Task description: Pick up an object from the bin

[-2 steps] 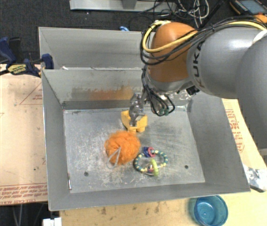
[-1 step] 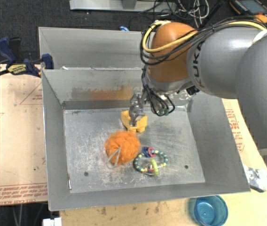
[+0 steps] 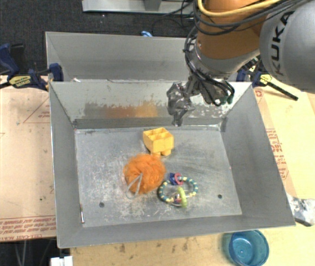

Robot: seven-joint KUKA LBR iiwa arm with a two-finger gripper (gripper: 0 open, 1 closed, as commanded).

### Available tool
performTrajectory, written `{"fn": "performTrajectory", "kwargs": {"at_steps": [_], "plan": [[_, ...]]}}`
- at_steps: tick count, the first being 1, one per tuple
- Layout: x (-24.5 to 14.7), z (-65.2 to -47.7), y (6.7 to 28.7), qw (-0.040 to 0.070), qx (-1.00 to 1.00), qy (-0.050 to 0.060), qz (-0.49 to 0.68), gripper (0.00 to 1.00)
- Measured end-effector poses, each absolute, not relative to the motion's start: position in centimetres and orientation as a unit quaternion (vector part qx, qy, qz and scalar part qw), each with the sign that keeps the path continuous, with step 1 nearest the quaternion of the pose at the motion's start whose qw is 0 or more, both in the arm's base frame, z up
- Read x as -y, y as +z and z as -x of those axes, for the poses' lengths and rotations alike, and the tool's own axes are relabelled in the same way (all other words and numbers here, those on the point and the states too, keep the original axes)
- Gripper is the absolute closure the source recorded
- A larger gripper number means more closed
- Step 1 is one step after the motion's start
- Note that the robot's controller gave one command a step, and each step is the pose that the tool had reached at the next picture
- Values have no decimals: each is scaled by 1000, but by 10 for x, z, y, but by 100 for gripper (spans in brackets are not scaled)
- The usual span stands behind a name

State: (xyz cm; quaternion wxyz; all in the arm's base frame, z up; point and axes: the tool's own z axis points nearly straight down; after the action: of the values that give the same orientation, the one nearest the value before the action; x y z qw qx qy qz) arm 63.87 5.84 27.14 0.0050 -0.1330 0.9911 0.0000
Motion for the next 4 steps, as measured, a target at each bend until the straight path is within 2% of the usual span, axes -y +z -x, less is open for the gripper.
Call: {"fn": "performTrajectory", "kwargs": {"at_steps": [1, 2, 3, 4], "plan": [[-58, -638, 269, 2, -991, 1, 133, 100], [-52, -621, 244, 6, -997, 1, 77, 100], [-40, -585, 217, 0, -999, 0, 38, 100], [-54, -578, 185, 0, -1000, 1, 29, 0]]}}
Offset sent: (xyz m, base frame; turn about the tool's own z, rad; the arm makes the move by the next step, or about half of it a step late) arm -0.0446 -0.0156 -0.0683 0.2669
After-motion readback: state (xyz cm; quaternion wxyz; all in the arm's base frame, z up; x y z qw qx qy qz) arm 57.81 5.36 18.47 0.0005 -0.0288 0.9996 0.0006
